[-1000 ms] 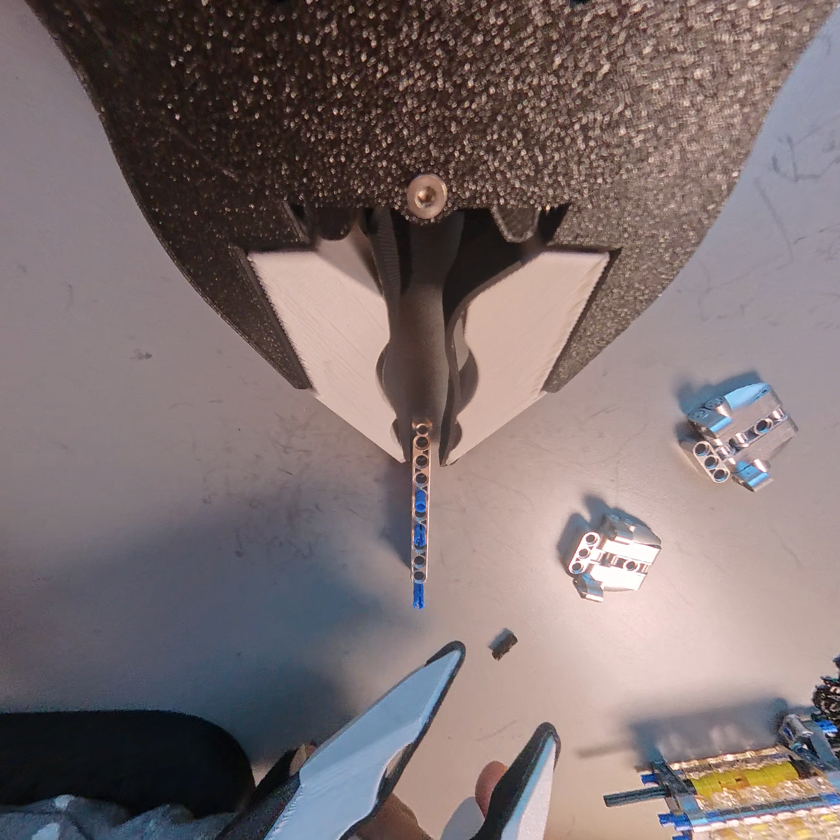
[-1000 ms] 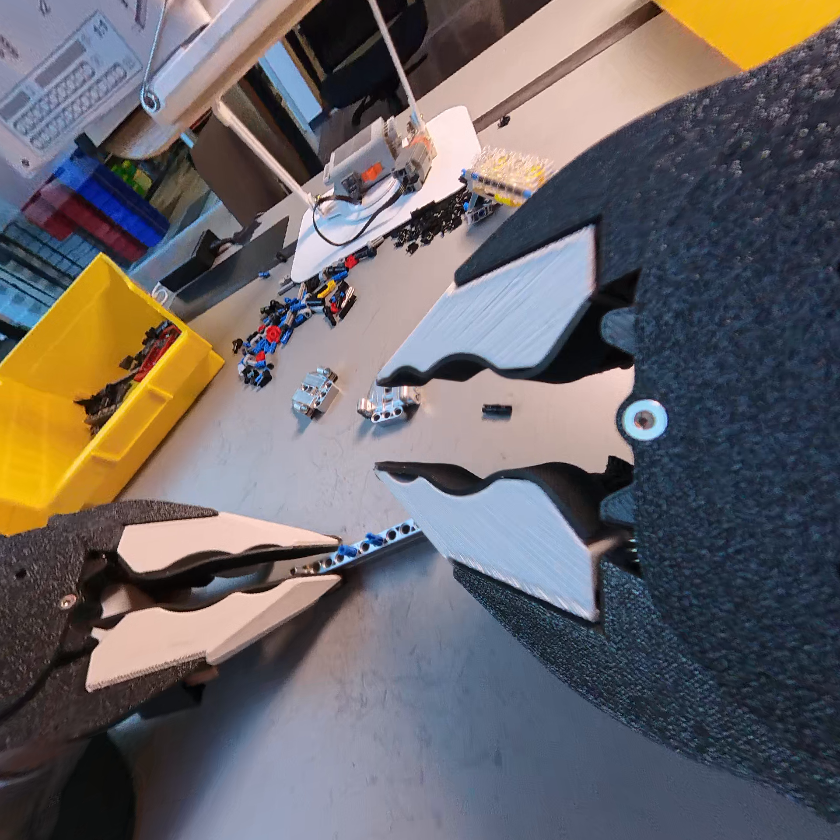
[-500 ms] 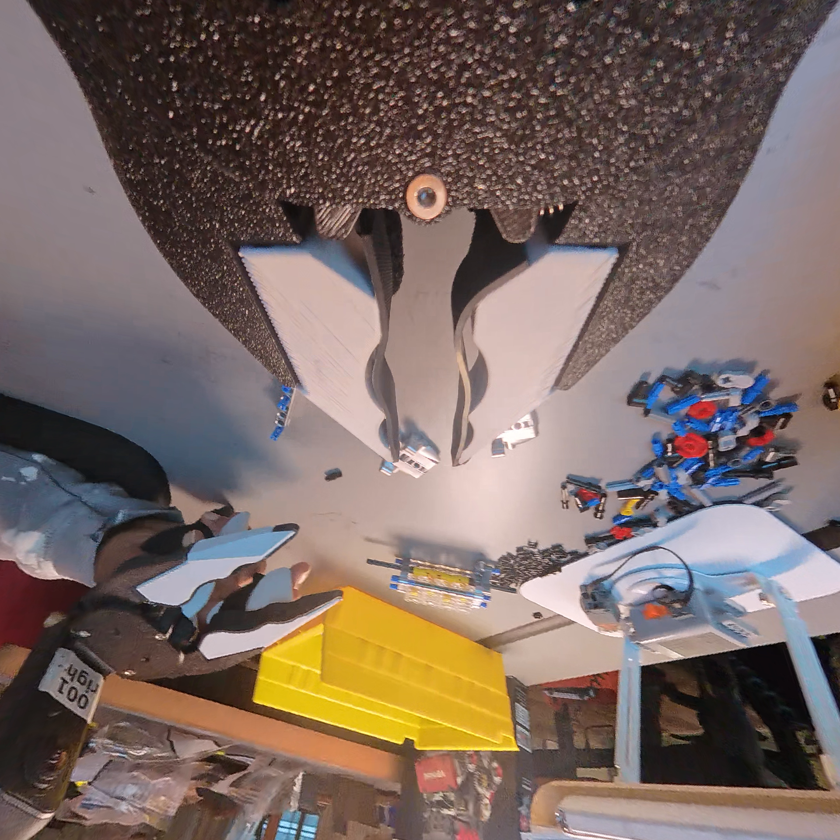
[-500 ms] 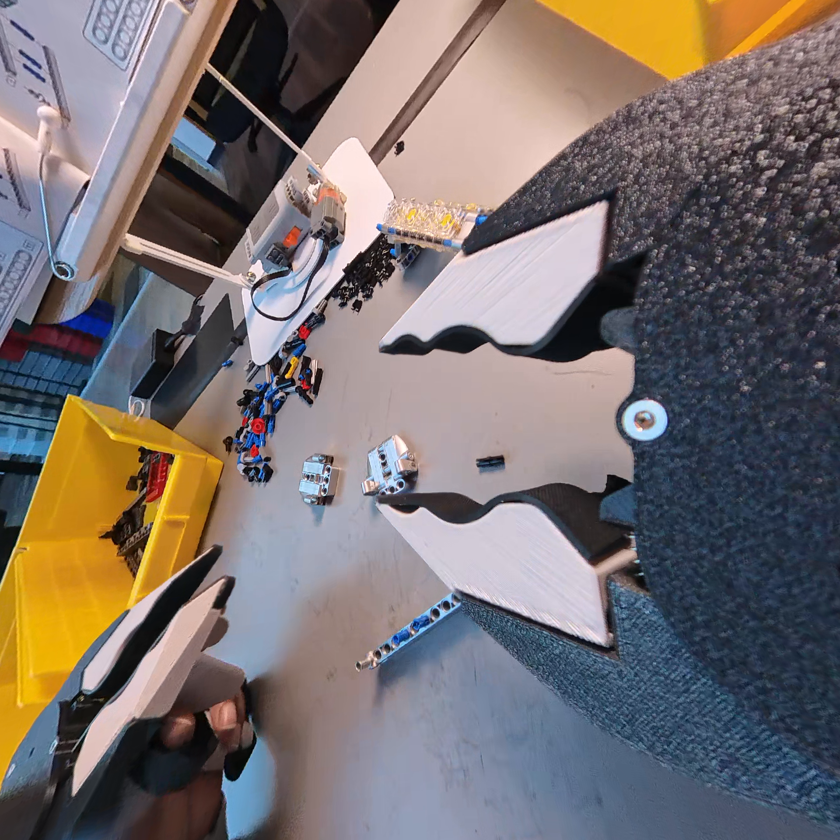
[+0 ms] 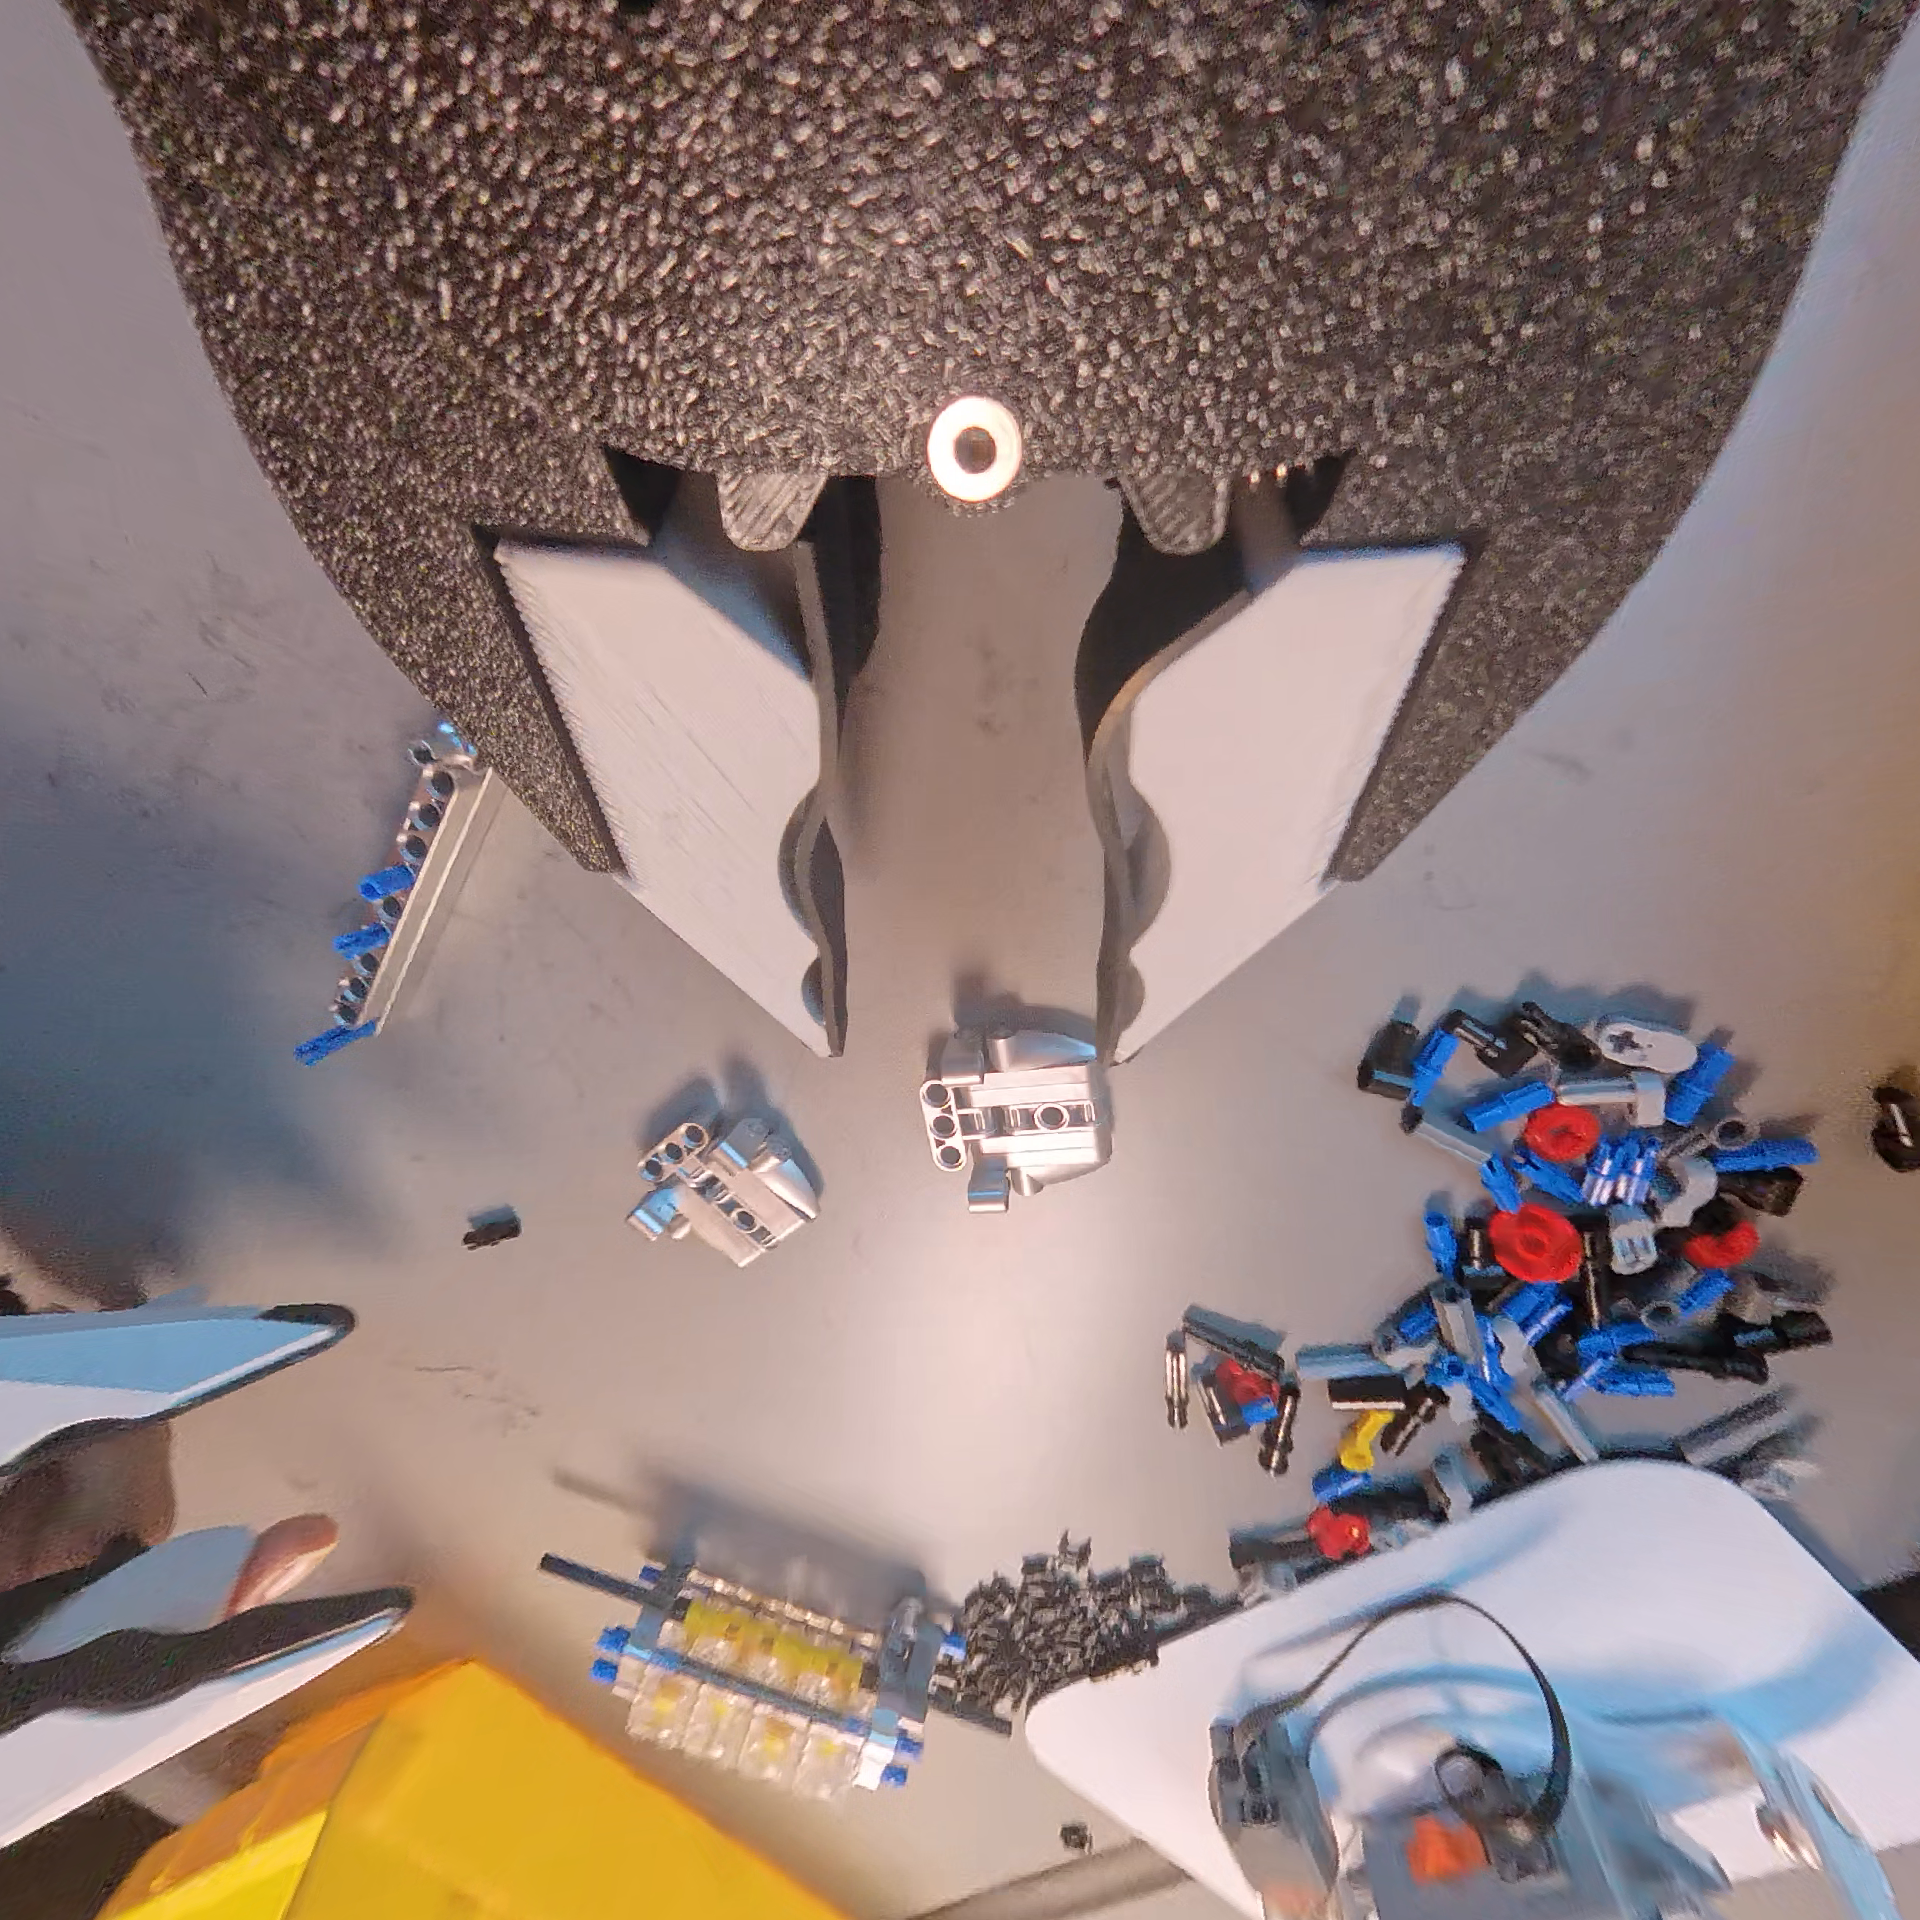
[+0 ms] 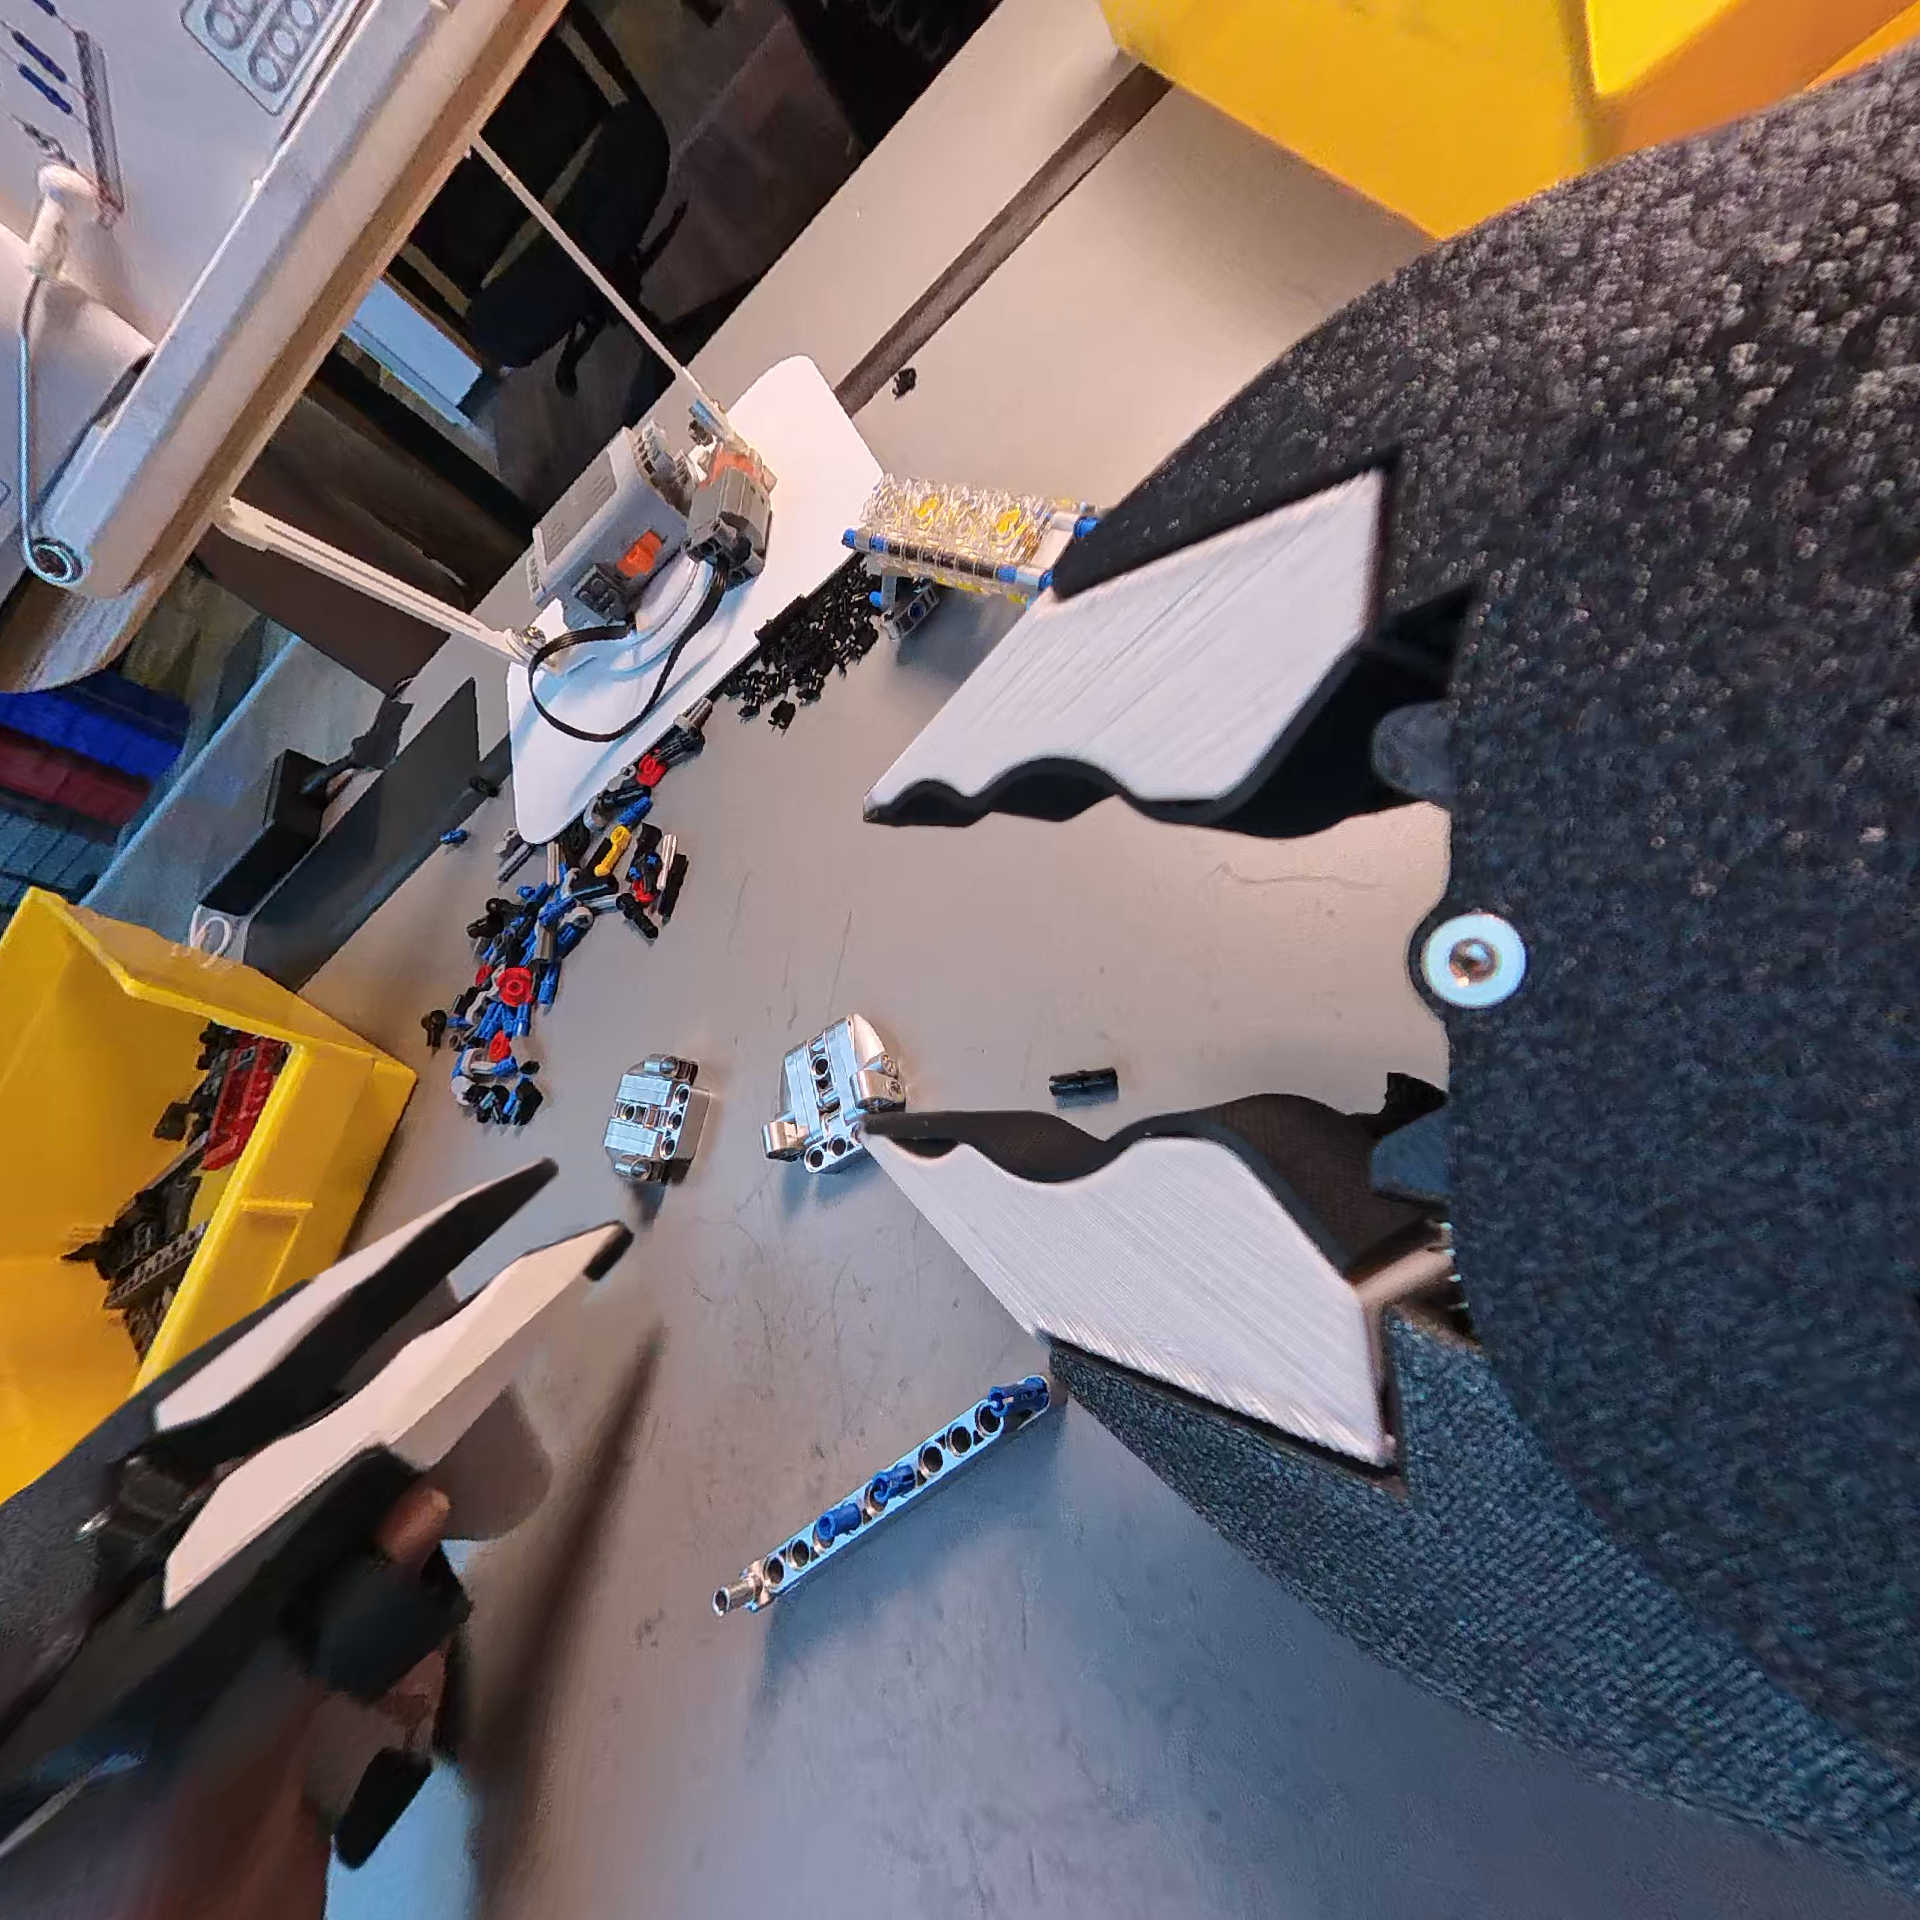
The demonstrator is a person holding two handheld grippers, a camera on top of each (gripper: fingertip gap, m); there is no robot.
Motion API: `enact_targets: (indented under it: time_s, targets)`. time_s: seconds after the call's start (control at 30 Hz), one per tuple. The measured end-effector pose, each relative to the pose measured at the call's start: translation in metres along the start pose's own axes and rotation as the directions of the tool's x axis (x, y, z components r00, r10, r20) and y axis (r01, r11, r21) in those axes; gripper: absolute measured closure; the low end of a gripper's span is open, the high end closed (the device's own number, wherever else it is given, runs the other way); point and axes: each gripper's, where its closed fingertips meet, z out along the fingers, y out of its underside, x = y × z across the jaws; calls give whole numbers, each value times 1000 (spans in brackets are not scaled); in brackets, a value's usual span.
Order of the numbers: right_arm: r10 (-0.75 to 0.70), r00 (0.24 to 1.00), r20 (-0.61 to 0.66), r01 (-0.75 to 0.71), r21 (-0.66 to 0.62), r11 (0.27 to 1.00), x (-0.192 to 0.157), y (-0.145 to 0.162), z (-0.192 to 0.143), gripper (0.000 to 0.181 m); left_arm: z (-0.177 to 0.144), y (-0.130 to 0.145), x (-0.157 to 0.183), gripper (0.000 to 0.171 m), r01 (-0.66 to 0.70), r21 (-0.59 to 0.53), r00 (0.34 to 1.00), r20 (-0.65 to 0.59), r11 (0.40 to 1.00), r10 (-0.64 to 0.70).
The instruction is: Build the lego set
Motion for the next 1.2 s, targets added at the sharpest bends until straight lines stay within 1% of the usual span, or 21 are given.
enact_targets:
  time_s: [0.1,0.17,0.27,0.3,0.33,0.37,0.43,0.57,0.67,0.73,0.8,0.9,0.97,1.07,1.13,1.2]
  targets:
    - [34,999,-5,-34,21,999,3,-3,-2,126,9,0,-7,123,9,-36,999,50,999,-7]
    - [55,998,4,-55,30,998,3,-5,-3,124,17,1,-7,119,25,-67,998,53,997,-22]
    - [81,996,25,-81,15,997,1,-4,-3,121,28,-1,-12,119,8,-104,996,89,995,1]
    - [90,995,33,-90,15,996,0,-4,-4,122,30,0,-14,122,-6,-121,994,108,993,20]
    - [96,994,45,-97,19,995,-2,-6,-4,123,32,-1,-16,130,-29,-130,991,126,991,45]
    - [97,994,56,-98,21,995,-4,-7,-5,125,32,-1,-16,132,-42,-141,990,127,989,60]
    - [81,995,65,-83,22,996,-5,-8,-6,130,32,0,-16,131,-34,-149,991,122,988,53]
    - [39,998,51,-39,18,999,-5,-8,-7,131,30,1,-14,132,-63,-157,991,109,986,80]
    - [23,998,53,-23,17,1000,-7,-8,-7,131,26,3,-8,134,-110,-151,990,74,982,123]
    - [13,999,51,-14,16,1000,-8,-8,-7,131,21,2,-4,137,-135,-128,988,59,983,143]
    - [11,998,54,-12,13,1000,-9,-7,-6,131,15,-2,3,171,-162,-88,986,35,983,166]
    - [14,998,59,-15,10,1000,-10,-5,-4,131,12,7,2,171,-200,-133,977,45,971,208]
    - [15,998,63,-16,4,1000,-11,-3,-3,131,11,10,4,171,-218,-132,973,45,967,226]
    - [7,998,65,-7,-4,1000,-12,-1,-1,131,6,4,0,171,-201,-96,976,68,975,208]
    - [0,998,64,1,-7,1000,-13,0,-1,132,-1,-3,-11,171,-176,-55,977,109,983,181]
    - [-6,998,65,7,-9,1000,-13,0,0,132,-8,-7,-26,165,-138,-19,977,163,990,139]
